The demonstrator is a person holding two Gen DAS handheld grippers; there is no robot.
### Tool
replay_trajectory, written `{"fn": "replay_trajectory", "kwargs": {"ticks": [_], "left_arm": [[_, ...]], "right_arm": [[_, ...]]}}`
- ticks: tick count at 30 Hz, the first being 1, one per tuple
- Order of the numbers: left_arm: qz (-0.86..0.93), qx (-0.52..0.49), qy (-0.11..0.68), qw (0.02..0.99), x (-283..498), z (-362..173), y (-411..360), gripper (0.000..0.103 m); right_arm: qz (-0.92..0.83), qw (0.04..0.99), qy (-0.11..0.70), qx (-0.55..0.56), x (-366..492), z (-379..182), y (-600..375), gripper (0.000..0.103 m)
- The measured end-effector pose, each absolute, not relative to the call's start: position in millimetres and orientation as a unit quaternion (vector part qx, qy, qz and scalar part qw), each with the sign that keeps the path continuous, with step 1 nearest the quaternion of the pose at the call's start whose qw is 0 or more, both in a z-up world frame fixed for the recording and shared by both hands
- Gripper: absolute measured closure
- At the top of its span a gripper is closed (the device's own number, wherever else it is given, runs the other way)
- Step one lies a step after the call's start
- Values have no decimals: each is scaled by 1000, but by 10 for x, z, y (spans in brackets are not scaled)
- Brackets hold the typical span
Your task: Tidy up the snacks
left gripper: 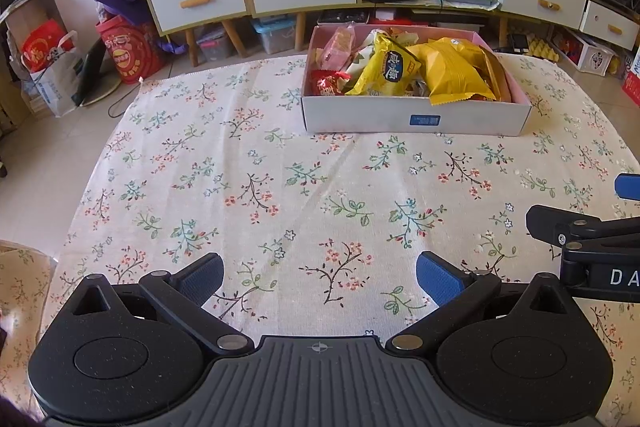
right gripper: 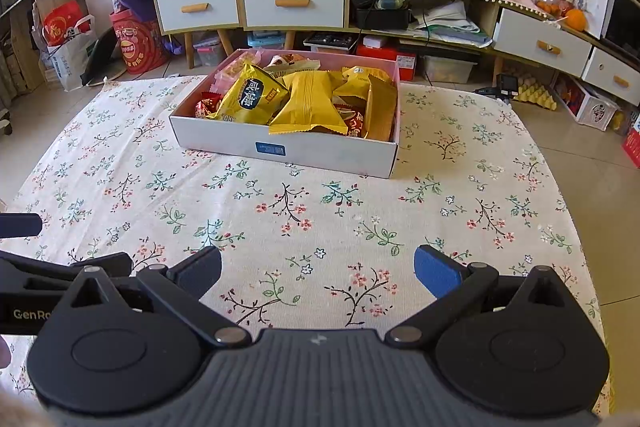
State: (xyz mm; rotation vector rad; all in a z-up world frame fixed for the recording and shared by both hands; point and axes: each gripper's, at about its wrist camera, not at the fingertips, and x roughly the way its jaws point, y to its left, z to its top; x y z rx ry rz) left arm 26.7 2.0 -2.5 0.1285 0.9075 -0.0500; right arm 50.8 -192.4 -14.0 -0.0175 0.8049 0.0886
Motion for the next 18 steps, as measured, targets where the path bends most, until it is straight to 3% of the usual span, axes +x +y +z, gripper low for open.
{"fn": "replay_trajectory", "kwargs": {"ticks": [18], "left_arm": [[-29, 52, 447, 893, 280, -63, 38, 0]], "right_arm": [[43, 918, 393, -10, 500, -164, -1919, 0]]}}
